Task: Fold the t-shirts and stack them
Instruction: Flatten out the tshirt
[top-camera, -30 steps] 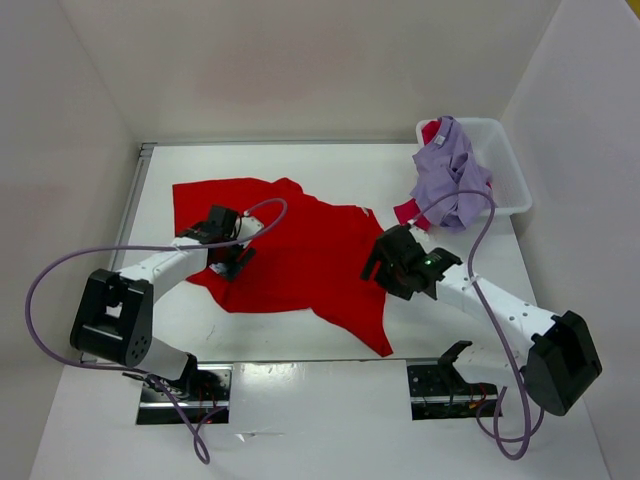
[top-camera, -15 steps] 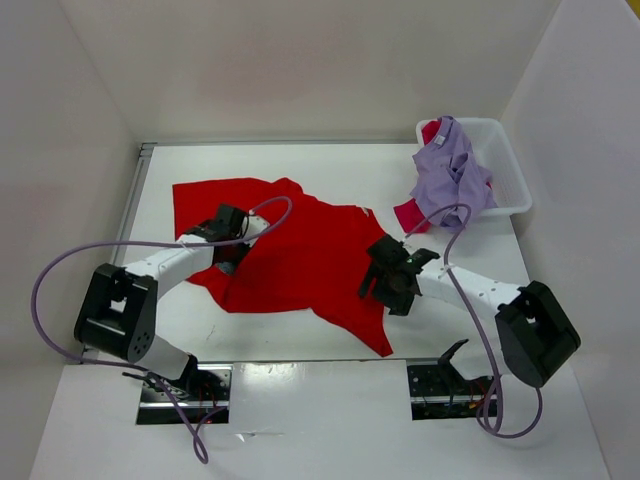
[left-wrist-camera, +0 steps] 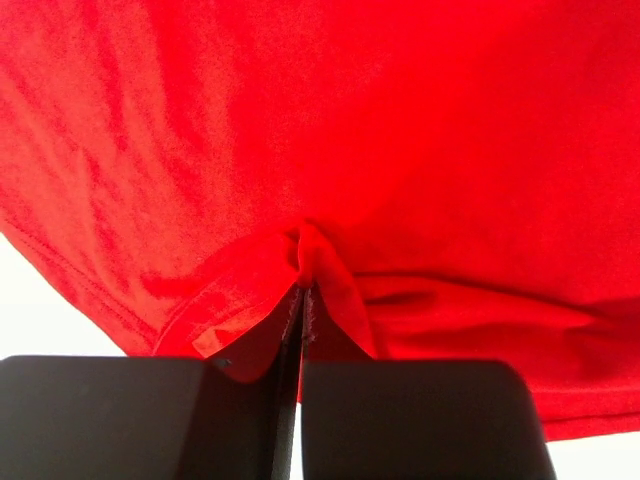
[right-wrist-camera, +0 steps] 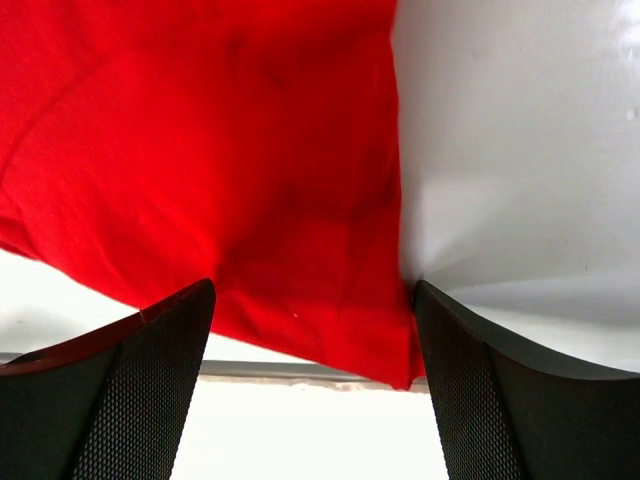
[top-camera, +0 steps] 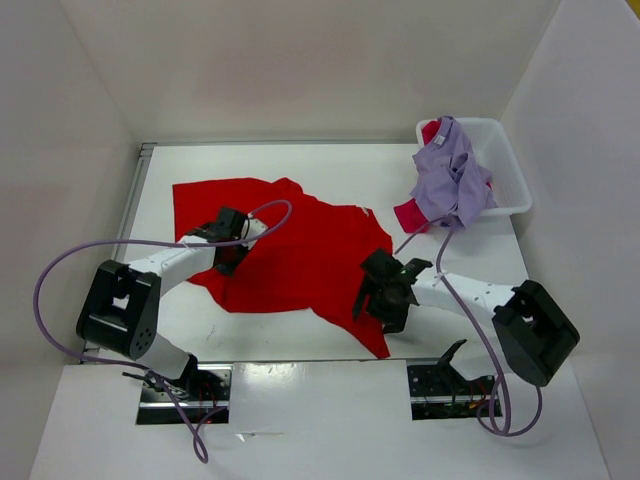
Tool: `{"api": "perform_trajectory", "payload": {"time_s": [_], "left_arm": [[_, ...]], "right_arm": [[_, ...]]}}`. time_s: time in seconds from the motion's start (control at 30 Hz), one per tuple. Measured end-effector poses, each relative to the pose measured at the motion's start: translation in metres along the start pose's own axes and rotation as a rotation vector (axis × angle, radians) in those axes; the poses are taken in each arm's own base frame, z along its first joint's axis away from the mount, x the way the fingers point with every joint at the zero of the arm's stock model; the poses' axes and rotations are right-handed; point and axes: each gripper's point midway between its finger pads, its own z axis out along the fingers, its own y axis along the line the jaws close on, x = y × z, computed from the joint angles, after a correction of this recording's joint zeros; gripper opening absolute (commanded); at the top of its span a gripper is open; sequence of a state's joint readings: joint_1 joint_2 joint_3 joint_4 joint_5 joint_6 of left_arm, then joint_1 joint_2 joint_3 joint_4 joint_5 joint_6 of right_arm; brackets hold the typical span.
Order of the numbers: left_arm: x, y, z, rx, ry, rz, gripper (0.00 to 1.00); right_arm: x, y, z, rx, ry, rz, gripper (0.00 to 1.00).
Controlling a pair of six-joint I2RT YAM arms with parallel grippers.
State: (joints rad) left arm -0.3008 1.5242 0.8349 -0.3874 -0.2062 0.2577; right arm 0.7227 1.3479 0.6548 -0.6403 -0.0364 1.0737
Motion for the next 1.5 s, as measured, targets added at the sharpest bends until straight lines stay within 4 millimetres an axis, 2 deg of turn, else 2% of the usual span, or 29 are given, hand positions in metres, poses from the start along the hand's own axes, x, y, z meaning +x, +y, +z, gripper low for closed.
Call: {"api": "perform_trajectory", "payload": {"time_s": [0.1, 0.17, 0.23, 0.27, 0.37, 0.47, 0.57, 0.63, 0.67, 0.7, 0.77, 0.83, 0.87, 1.03, 1.13, 1.23, 1.37, 1.5], "left_arm": [[0.002, 0.004, 0.000, -0.024, 0.009, -0.003, 0.00], [0.003, 0.007, -0.001, -0.038, 0.015, -0.006, 0.00], [0.004, 0.011, -0.001, -0.051, 0.020, -0.013, 0.00], [0.006, 0.014, -0.001, -0.062, 0.025, -0.020, 0.00], [0.011, 0.029, -0.001, -0.100, 0.039, -0.054, 0.00], [0.013, 0.054, -0.005, -0.148, 0.041, -0.113, 0.00], [0.001, 0.088, -0.017, -0.213, 0.001, -0.183, 0.00], [-0.010, 0.110, -0.028, -0.257, -0.035, -0.224, 0.00], [-0.014, 0.121, -0.034, -0.279, -0.054, -0.245, 0.00], [-0.017, 0.130, -0.039, -0.295, -0.070, -0.262, 0.00], [-0.020, 0.140, -0.045, -0.314, -0.086, -0.282, 0.00], [-0.019, 0.139, -0.046, -0.296, -0.087, -0.286, 0.00], [-0.017, 0.134, -0.044, -0.275, -0.080, -0.282, 0.00], [0.000, 0.102, -0.040, -0.166, -0.037, -0.256, 0.00], [0.014, 0.088, -0.045, -0.136, -0.017, -0.246, 0.00], [0.023, 0.082, -0.050, -0.128, -0.007, -0.244, 0.00], [0.023, 0.082, -0.054, -0.131, -0.012, -0.244, 0.00], [0.028, 0.080, -0.053, -0.129, 0.000, -0.241, 0.00]], "right_arm": [[0.009, -0.002, -0.001, -0.011, 0.020, 0.005, 0.85], [0.016, -0.002, -0.001, -0.019, 0.039, 0.002, 0.74], [0.019, -0.003, 0.000, -0.016, 0.053, -0.003, 0.56], [0.020, -0.004, 0.001, -0.006, 0.061, -0.009, 0.32], [0.014, 0.003, 0.007, 0.040, 0.073, -0.064, 0.00], [-0.011, 0.036, 0.009, 0.030, 0.021, -0.138, 0.00], [-0.043, 0.068, -0.001, -0.050, -0.051, -0.184, 0.00], [-0.071, 0.079, -0.009, -0.115, -0.093, -0.165, 0.00], [-0.087, 0.078, -0.012, -0.138, -0.110, -0.139, 0.01], [-0.102, 0.074, -0.014, -0.156, -0.123, -0.110, 0.19], [-0.134, 0.059, -0.017, -0.179, -0.151, -0.039, 0.42], [-0.156, 0.042, -0.016, -0.172, -0.171, -0.003, 0.59], [-0.160, 0.037, -0.014, -0.167, -0.170, -0.003, 0.62], [-0.146, 0.029, 0.004, -0.148, -0.101, -0.063, 0.63], [-0.138, 0.023, 0.003, -0.145, -0.097, -0.073, 0.63], [-0.137, 0.024, -0.004, -0.164, -0.113, -0.080, 0.62], [-0.136, 0.029, -0.016, -0.176, -0.149, -0.100, 0.62], [-0.126, 0.037, -0.034, -0.183, -0.186, -0.128, 0.62]]}}
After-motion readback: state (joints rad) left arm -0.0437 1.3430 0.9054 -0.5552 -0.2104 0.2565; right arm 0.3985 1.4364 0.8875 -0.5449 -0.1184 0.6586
